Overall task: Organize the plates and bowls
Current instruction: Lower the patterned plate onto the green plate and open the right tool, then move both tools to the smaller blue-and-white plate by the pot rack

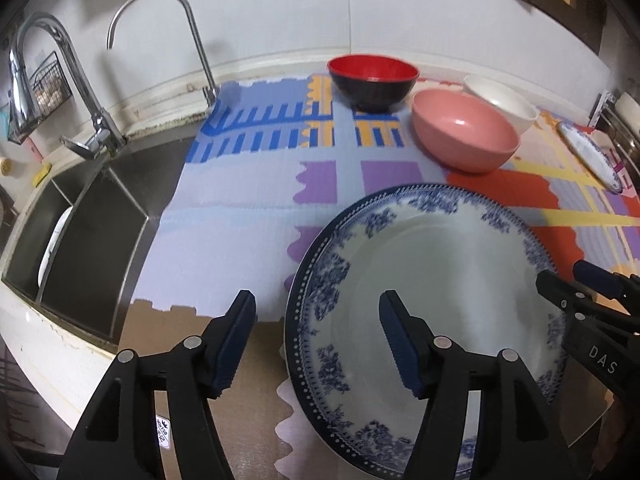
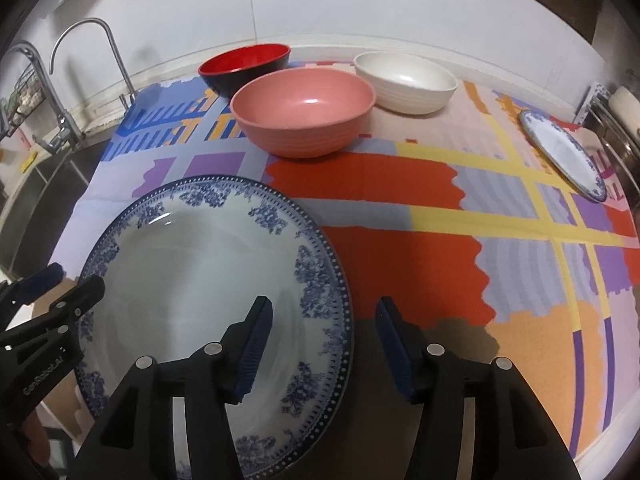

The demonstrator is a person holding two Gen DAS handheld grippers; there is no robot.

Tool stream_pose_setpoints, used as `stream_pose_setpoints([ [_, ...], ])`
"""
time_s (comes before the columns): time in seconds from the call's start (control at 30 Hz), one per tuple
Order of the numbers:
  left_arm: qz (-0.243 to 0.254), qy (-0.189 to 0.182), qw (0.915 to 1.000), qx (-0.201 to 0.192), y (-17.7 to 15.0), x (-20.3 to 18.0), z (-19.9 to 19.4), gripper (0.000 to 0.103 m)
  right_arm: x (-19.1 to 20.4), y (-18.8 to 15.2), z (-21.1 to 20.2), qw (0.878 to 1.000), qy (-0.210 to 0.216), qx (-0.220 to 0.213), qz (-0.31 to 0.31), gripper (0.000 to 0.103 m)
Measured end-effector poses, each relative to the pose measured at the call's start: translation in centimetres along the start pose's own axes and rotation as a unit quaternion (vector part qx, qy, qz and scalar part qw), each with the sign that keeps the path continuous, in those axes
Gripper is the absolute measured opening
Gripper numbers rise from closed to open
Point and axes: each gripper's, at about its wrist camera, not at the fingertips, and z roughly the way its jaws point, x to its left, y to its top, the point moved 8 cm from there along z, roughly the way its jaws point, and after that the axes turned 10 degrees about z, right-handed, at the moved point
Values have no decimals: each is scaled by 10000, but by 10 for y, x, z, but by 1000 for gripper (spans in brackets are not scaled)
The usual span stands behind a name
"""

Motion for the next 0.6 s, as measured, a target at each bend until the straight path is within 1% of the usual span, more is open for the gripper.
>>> stream_pose_setpoints([
  [0.1,27,-59,9998,-208,9,-5,-11,69,-4,4,-10,9999,43,-116,62,55],
  [0.23,129,-145,9985,-506,24,-16,-28,75,-14,11,-24,9995,17,-283,146,60],
  [0.37,315,-263,9962,-770,40,-33,-42,85,-29,19,-42,9984,-24,-516,250,63],
  [0.5,479,-393,9928,-1026,57,-55,-54,89,-47,27,-58,9966,-31,-715,409,67],
  [0.6,621,-418,9895,-1236,71,-75,-63,90,-65,33,-66,9950,-85,-832,542,68],
])
